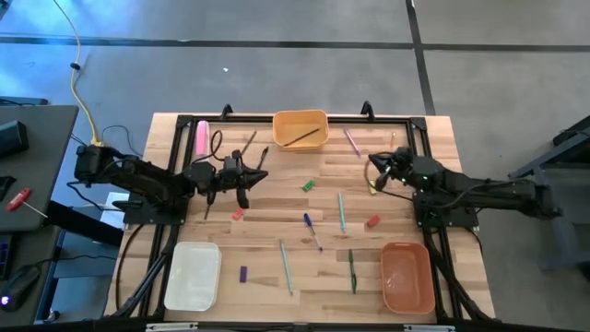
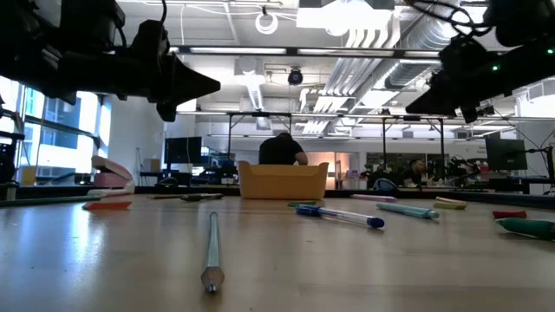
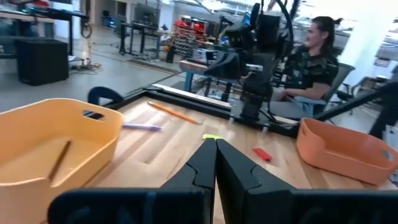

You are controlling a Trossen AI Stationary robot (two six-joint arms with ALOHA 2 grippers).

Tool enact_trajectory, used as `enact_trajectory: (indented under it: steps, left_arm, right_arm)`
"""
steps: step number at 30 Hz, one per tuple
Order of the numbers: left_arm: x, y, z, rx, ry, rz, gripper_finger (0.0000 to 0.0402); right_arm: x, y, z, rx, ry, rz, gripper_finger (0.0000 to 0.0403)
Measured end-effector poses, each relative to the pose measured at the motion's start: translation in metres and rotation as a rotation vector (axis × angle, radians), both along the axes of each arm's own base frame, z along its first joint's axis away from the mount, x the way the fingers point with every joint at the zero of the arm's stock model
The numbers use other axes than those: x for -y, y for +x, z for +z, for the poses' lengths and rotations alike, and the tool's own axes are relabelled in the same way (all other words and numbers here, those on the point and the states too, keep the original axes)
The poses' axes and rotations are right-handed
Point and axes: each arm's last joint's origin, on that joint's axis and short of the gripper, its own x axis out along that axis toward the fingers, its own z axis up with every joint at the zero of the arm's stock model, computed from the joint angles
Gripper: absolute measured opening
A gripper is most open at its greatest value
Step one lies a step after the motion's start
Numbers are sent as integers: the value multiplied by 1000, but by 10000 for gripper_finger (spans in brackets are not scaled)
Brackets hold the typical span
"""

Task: Sort crayons/erasers/pens/pencils in bins
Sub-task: Put the pink pen into the orange bin

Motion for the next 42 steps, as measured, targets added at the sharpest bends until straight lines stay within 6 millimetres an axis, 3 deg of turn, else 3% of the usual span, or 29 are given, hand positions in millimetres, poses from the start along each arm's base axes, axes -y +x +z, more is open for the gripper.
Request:
enact_trajectory:
  steps: [5,17,27,33,38,42]
  left_arm:
    - [-8,-2,0,12,-31,26,0]
    - [-19,-6,0,16,-39,31,0]
    - [-33,-12,0,16,-38,65,0]
    - [-40,-16,0,16,-36,46,0]
    - [-45,-18,0,10,-21,71,0]
    - [-47,-19,0,10,-22,66,0]
  right_arm:
    - [17,13,8,-137,95,-84,0]
    - [75,50,21,-330,269,-73,0]
    - [136,84,-10,-567,580,-131,2]
    - [155,100,-26,-693,700,-165,49]
    - [165,110,-33,-703,727,-222,110]
    - [170,111,-40,-718,745,-261,133]
